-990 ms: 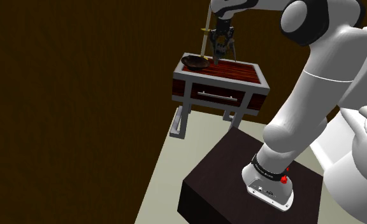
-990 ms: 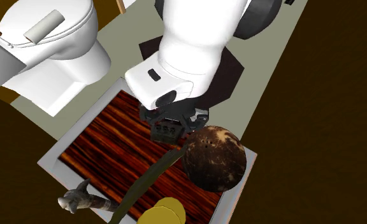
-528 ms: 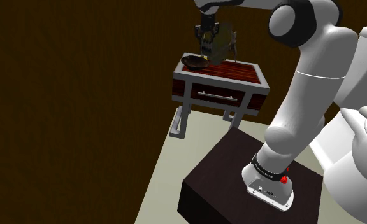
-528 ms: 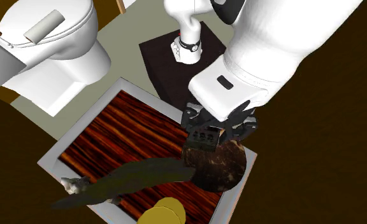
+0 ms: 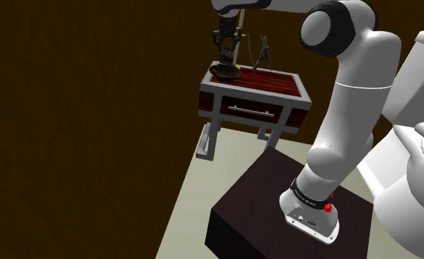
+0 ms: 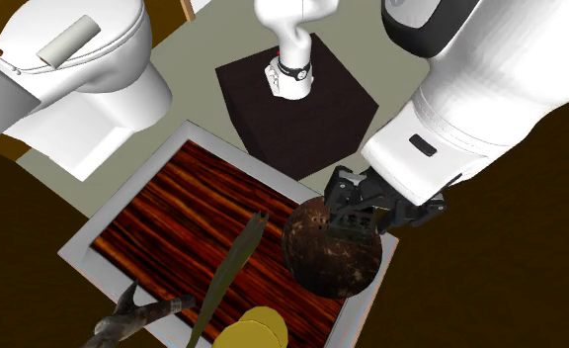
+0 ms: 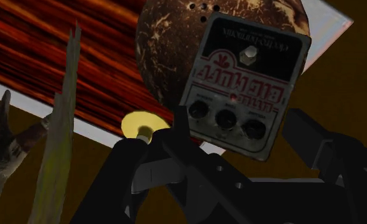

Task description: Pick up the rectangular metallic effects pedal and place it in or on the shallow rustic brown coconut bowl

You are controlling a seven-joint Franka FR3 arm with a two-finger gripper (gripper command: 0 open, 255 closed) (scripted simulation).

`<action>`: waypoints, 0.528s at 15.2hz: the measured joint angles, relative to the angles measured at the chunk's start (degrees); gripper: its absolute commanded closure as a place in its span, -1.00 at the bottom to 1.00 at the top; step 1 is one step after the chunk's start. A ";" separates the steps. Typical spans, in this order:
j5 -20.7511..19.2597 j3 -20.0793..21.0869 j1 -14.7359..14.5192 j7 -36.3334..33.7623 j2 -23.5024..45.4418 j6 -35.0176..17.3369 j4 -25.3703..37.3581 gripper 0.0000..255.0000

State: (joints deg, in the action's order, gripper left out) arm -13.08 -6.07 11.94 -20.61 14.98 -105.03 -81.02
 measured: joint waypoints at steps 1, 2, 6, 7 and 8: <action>-0.06 -0.01 0.01 -0.19 -0.09 -0.81 -0.93 1.00; -0.10 -0.02 0.03 -0.33 -0.04 -1.51 -1.59 1.00; -0.34 -0.03 0.01 -1.07 -0.23 -4.46 -4.80 1.00; -0.40 -0.04 0.03 -1.22 -0.26 -5.21 -5.60 1.00; -0.50 -0.01 -0.04 -1.53 -0.34 -5.93 -6.44 1.00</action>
State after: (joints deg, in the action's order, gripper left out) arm -13.58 -6.08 11.90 -22.14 14.63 -110.96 -87.46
